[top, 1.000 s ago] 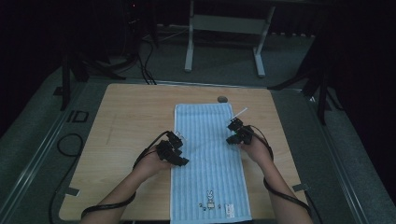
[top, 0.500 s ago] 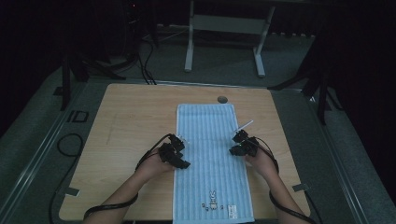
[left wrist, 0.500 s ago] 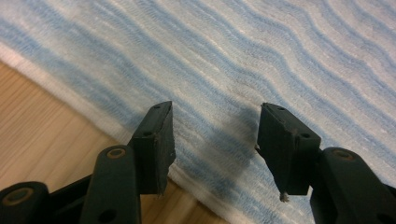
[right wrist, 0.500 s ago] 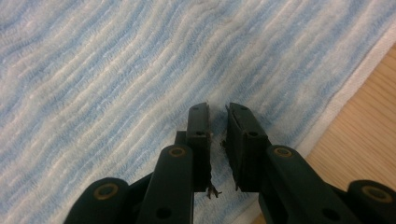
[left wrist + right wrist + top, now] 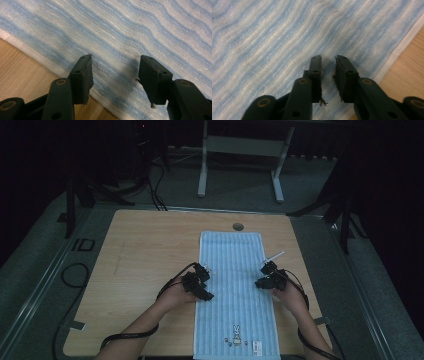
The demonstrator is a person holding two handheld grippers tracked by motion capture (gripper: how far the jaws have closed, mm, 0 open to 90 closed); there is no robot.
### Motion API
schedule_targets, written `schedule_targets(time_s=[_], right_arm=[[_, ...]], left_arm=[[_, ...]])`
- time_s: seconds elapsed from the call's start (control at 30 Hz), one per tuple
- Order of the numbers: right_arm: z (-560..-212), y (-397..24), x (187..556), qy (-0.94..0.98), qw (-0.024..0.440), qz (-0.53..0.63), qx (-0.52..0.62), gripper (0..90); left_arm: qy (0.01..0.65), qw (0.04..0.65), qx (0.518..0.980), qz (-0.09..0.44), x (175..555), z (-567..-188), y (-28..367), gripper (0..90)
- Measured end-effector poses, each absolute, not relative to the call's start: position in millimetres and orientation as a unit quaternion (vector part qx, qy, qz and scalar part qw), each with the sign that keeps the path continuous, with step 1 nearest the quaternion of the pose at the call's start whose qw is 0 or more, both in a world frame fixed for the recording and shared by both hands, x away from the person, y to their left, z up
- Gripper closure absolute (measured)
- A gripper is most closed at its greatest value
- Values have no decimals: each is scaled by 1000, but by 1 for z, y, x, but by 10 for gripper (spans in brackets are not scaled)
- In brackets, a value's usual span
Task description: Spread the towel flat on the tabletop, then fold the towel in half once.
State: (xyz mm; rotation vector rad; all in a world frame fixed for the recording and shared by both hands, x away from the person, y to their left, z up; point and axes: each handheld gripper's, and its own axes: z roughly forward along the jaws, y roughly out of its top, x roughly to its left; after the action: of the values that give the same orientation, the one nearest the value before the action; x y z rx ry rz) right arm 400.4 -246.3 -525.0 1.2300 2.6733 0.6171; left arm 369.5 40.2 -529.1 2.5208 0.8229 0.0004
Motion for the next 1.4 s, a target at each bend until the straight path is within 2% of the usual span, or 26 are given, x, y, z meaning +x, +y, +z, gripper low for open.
schedule_targets(time_s=[0.23, 0.37, 0.53, 1.03, 1.4], right_arm=[[-517, -247, 396, 887, 73, 209, 406, 669], [-509, -251, 395, 884, 83, 212, 407, 588], [-500, -262, 402, 877, 93, 207, 424, 545], [-486, -264, 460, 863, 108, 181, 458, 555], [-497, -259, 498, 852, 90, 153, 492, 549]], left_arm=[[297, 235, 926, -1, 361, -525, 44, 442], [315, 234, 920, 11, 364, -517, 56, 441], [346, 236, 907, 31, 376, -509, 75, 416], [445, 257, 855, 63, 440, -505, 95, 417], [482, 231, 842, 79, 479, -514, 84, 416]])
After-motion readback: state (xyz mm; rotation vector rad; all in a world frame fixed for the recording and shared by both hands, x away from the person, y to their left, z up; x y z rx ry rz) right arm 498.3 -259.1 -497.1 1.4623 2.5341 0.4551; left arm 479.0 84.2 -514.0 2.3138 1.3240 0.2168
